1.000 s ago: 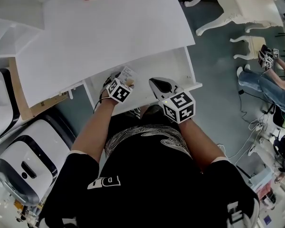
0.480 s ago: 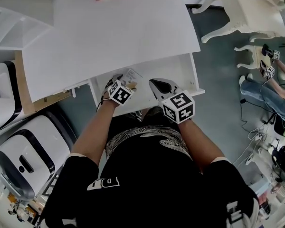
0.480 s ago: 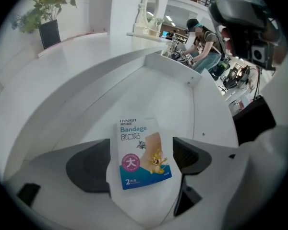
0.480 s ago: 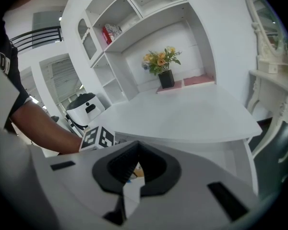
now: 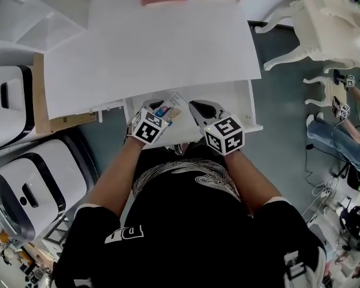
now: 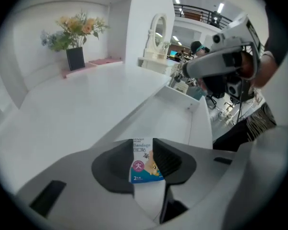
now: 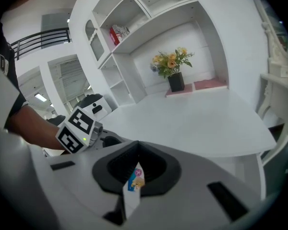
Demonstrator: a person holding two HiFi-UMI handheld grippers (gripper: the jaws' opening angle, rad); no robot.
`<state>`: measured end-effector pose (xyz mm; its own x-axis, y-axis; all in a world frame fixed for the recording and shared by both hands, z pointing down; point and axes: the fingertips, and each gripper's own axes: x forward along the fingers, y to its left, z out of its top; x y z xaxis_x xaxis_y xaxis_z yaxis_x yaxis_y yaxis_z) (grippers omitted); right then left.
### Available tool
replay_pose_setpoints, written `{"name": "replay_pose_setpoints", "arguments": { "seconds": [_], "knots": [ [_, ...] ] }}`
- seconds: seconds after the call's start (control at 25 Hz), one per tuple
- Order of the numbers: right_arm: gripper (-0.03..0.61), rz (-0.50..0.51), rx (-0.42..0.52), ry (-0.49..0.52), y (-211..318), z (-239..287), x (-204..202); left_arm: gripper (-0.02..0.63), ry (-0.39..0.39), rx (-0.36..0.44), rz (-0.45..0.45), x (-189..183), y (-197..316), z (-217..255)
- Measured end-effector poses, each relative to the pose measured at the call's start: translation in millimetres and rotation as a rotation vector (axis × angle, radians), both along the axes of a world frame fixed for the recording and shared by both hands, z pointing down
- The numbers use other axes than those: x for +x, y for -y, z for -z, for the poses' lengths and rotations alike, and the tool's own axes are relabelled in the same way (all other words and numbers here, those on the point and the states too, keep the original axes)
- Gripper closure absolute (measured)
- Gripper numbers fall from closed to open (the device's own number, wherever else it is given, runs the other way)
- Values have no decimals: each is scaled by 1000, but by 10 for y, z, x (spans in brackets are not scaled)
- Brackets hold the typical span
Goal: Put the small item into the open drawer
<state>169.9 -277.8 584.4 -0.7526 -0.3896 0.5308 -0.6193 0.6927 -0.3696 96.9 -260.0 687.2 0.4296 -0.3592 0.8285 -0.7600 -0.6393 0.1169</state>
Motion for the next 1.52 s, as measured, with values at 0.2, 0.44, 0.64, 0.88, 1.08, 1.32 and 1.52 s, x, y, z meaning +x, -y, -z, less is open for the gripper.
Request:
{"name": "replay_pose_setpoints", "arguments": {
  "seconds": [0.2, 0.44, 0.64, 0.88, 1.08, 1.32, 1.52],
  "knots": [
    [569, 23, 34, 47, 20, 167, -122, 598, -89, 26, 112, -127, 15, 431],
    [569, 56, 29, 92, -90, 305, -306, 598, -180, 19, 147, -299, -104, 881],
    [569, 55, 66, 63, -227, 435, -486, 598, -197, 68, 134, -550, -152, 1175],
    [569, -41, 98, 20, -403, 549, -780, 598, -210, 110, 49, -889, -235, 1404],
    [569, -154, 121, 12, -682, 680, -1160, 598, -234, 111, -8, -1336, -537, 1567],
    [569, -280, 177, -38, -1112, 925, -1522, 598, -325, 137, -8, -1847, -912, 1866],
    [569, -370, 203, -15, -1597, 1142, -1689, 598, -384, 148, -70, -2043, -1304, 2059]
  ]
}}
